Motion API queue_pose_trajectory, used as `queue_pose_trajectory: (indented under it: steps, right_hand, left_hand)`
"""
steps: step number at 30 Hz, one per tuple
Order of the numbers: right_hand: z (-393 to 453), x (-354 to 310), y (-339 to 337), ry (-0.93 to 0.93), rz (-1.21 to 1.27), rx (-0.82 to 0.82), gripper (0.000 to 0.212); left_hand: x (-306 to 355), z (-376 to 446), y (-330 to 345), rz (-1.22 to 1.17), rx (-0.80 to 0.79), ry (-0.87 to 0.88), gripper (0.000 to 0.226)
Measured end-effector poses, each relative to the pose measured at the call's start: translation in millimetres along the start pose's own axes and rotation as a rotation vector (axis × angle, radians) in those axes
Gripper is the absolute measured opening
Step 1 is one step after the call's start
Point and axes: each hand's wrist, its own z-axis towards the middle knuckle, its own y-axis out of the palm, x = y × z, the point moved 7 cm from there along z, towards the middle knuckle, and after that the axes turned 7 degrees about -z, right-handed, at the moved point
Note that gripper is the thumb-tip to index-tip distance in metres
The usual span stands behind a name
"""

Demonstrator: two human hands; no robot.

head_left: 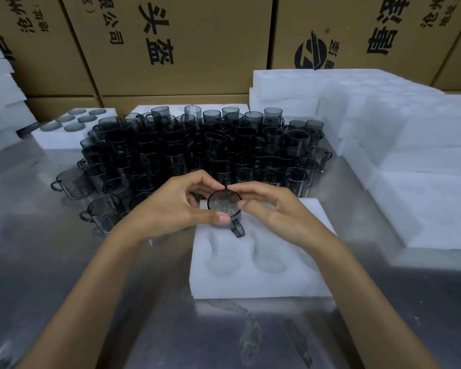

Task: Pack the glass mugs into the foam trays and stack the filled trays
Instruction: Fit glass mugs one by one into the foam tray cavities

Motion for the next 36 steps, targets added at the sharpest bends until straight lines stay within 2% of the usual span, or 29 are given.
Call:
queue_pose_trajectory:
  steps: [5,11,14,20,23,29,31,33,36]
  right_hand:
    - [-0.1,5.7,1.9,0.009,-0.117,0.0,0.029]
    - [0.5,9.9,6.9,0.037,-0.478,-0.009,0.035]
    - [1.3,10.3,7.7,0.043,-0.53,-0.013,0.034]
    - [0.5,11.8,4.7,0.067,-0.496,-0.018,0.036]
    - [-2.3,12.4,-12.7,0.086,-0.529,-0.011,0.035]
    - [-12.3,38.7,-53.0,0.254,-0.682,-0.003,0.043]
    - [-11.5,43.8,-54.7,0.266,-0.603,0.025,0.045]
    - [-8.0,44.2,-53.3,0.24,-0.515,0.101,0.042]
    - [-3.6,44.1,-54.2,0.213,-0.538,0.225,0.034]
  left_hand:
    - [-9.7,2.8,1.0,0.05,-0.048,-0.002,0.046]
    - [-20.1,5.3,4.1,0.246,-0.054,0.016,0.049]
    - [-20.4,6.4,3.5,0.259,-0.039,0.021,0.049]
    - [-20.1,5.1,8.7,0.114,-0.107,-0.016,0.04]
    - [-25.8,3.7,13.2,0.045,-0.148,-0.07,0.045]
    - [-22.1,6.8,15.4,0.023,-0.046,-0.005,0.035]
    - [-21.4,8.5,13.1,0.038,0.023,0.012,0.034]
    - [-20.1,9.8,12.3,0.017,0.078,0.026,0.034]
    - [-20.7,13.4,5.9,0.011,0.125,0.005,0.035]
